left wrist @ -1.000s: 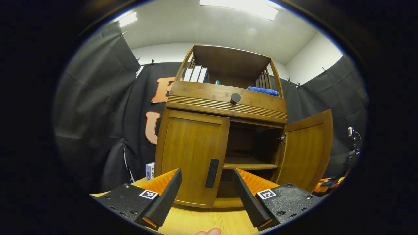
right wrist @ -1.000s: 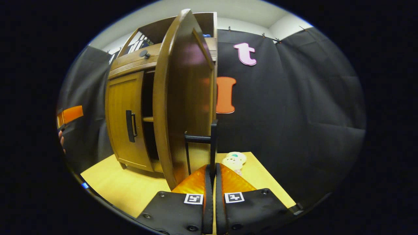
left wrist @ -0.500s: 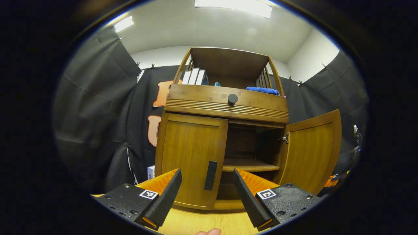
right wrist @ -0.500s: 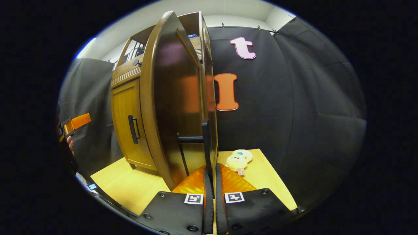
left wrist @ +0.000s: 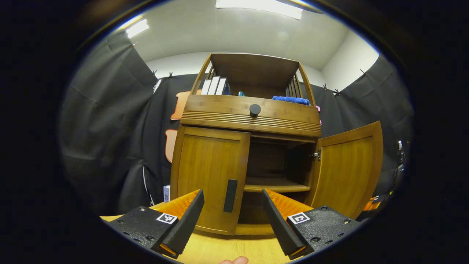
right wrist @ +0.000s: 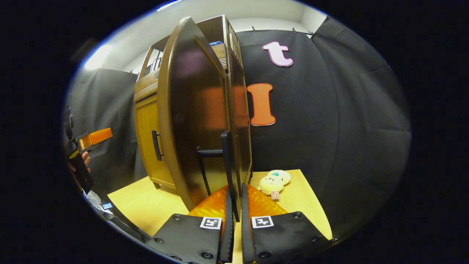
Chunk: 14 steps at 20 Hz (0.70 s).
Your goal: Open the right door of the double-door shoe cabinet with the right hand, and open the left door with the left hand.
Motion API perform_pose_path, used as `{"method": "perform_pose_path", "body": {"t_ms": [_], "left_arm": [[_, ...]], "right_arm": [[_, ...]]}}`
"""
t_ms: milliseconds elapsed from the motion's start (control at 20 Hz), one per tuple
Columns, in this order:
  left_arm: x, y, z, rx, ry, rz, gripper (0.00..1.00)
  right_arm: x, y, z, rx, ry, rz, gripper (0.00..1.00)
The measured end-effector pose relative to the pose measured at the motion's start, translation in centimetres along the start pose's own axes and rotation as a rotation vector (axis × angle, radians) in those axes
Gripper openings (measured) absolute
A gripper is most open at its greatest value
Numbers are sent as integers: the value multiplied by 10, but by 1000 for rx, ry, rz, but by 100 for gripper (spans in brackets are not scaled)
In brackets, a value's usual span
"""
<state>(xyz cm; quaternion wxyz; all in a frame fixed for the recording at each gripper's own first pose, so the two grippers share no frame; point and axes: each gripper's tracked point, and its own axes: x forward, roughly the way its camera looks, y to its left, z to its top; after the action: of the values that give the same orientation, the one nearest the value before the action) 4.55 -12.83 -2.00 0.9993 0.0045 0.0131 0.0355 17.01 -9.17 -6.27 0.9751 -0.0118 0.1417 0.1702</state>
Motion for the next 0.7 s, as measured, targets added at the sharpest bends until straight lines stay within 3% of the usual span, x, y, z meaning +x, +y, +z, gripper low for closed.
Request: {"method": "perform_pose_path", "body": {"t_ms": [50, 100, 200, 700], "left_arm": [[1, -3, -1, -3, 2, -4, 95], [2, -5, -3, -5, 6, -11, 92], [5, -10, -4, -1, 13, -25, 95], [28, -18, -22, -23, 54, -104, 92]], "right_arm": [[-5, 0, -3, -12, 4, -16, 12], [-11, -2, -5, -17, 5, -33, 17], [-21, -1, -9, -5, 7, -69, 17], [-80, 21, 12, 33, -64, -226, 16]]}}
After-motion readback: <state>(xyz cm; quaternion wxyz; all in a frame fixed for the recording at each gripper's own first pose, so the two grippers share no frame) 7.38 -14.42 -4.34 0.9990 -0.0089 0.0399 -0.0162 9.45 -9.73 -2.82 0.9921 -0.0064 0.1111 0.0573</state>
